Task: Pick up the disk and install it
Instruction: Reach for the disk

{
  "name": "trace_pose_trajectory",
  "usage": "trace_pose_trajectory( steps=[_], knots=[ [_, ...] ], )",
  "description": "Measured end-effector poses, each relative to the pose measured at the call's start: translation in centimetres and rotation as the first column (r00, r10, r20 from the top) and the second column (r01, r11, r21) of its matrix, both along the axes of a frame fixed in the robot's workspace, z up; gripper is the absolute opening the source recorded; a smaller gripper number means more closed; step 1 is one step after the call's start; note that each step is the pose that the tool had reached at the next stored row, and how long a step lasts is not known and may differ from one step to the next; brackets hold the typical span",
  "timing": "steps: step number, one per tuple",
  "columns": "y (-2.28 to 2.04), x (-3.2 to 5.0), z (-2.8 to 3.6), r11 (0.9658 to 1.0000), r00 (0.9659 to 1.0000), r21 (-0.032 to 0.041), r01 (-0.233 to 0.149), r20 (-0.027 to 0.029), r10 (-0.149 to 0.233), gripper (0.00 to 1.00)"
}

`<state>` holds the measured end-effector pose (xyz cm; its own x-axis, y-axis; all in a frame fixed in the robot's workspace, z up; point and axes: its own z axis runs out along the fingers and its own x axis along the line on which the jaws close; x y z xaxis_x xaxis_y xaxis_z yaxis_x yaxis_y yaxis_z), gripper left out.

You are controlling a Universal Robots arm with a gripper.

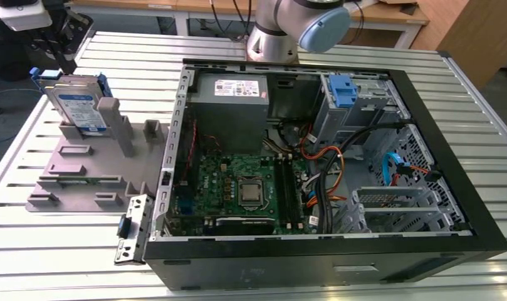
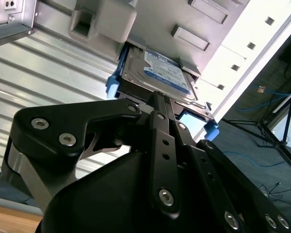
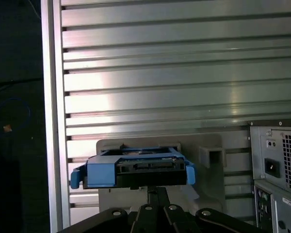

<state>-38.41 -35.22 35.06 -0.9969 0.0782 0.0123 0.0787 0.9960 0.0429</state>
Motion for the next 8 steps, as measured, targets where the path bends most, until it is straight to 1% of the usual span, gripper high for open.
trace_pose_trajectory(
  steps=[6, 8],
  knots=[
    [0.24, -1.18, -0.17, 1.0000, 1.0000, -0.0001, 0.000, -0.0002, 0.000, 0.11],
    [0.39, -1.41, -0.22, 1.0000, 1.0000, 0.0000, 0.000, -0.0001, 0.000, 0.11]
  ],
)
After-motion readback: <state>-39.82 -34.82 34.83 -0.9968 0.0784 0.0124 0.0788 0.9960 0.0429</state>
